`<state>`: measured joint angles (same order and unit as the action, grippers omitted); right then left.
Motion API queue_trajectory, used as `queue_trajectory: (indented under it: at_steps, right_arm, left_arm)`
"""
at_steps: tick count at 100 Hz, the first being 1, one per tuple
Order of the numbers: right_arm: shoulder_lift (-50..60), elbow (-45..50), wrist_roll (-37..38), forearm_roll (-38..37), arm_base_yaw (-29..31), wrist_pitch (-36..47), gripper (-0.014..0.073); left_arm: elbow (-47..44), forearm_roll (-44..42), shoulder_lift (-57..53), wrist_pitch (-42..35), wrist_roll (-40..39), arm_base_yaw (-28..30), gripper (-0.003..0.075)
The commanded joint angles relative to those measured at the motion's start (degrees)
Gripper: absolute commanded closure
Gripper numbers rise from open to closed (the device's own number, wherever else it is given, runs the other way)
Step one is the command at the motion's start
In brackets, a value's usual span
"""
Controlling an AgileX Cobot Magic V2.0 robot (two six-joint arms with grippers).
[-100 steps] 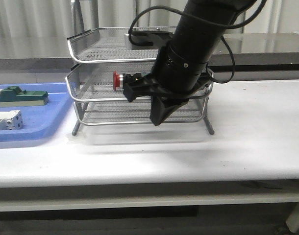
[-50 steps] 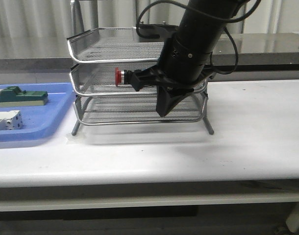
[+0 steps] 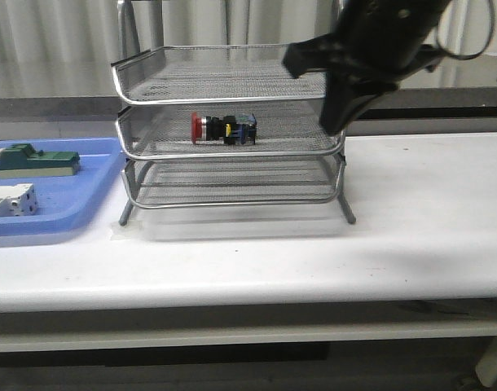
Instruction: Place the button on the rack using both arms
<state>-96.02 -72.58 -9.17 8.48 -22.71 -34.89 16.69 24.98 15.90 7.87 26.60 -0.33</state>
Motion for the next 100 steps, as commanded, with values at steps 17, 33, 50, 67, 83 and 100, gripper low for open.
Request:
queue_trajectory:
  at_steps: [17,33,50,67,83,100]
  right_arm:
    - [17.8,10.2,0.2,-0.6,9.7,8.5,0.0658]
    - [27.9,18.0,0.2,-0.6,14.7,11.7,0.0658]
    - [38.5,26.1,0.2,-0.6,16.8,16.5,0.0658]
    - [47.9,33.1,0.2,-0.6,16.8,20.2,0.0658]
    - [56.5,38.5,0.2,-0.6,16.8,21.8,0.0658]
    - [65.7,42.2,0.2,-0.6,16.8,21.6,0.0658]
  left_arm:
    - [1.6,0.8,0.4,-4.2,-0.5,0.2,0.0716]
    - [1.6,0.8,0.4,-4.2,-0.5,0.2,0.0716]
    - [1.6,0.8,0.4,-4.2,-0.5,0.2,0.0716]
    - [1.6,0.8,0.4,-4.2,-0.5,0.2,0.0716]
    - [1.6,0.8,0.4,-4.2,-0.5,0.2,0.0716]
    - [1.6,0.8,0.4,-4.2,-0.5,0.2,0.0716]
